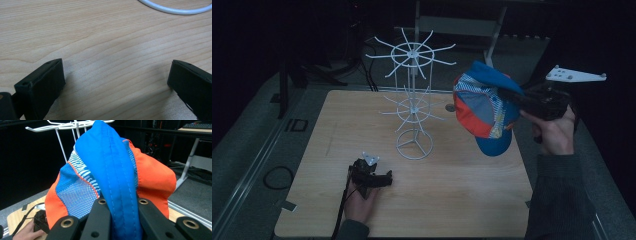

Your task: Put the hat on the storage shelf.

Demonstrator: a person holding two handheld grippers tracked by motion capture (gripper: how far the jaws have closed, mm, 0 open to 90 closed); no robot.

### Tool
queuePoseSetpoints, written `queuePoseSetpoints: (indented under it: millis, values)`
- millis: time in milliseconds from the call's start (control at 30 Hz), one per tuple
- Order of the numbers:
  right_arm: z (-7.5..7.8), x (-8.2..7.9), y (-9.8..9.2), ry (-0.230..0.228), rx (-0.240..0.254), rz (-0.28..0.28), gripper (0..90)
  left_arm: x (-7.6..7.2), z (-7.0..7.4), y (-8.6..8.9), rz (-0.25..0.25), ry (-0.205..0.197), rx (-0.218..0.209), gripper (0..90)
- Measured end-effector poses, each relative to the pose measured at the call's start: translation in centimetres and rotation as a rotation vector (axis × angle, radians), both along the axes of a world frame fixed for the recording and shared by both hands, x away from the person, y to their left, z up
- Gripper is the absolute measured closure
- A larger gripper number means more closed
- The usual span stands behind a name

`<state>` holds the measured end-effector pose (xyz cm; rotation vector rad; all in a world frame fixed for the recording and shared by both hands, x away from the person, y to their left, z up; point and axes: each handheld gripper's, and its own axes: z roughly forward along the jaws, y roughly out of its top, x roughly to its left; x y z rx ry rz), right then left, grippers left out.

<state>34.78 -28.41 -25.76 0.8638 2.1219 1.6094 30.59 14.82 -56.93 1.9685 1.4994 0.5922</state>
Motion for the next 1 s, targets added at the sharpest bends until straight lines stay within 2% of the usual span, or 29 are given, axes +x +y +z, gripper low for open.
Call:
queuePoseSetpoints:
  millis: [633,1000]
  values:
    - [1.3,0.0,-0.4,-0.034,0.053,0.025,88.2,0.0,0.0,0.0,-0.001,0.001,0.002,1.4]
    - [2.4,-0.7,-0.9,-0.063,0.081,0.031,88.2,0.0,0.0,0.0,-0.002,0.001,0.002,1.4]
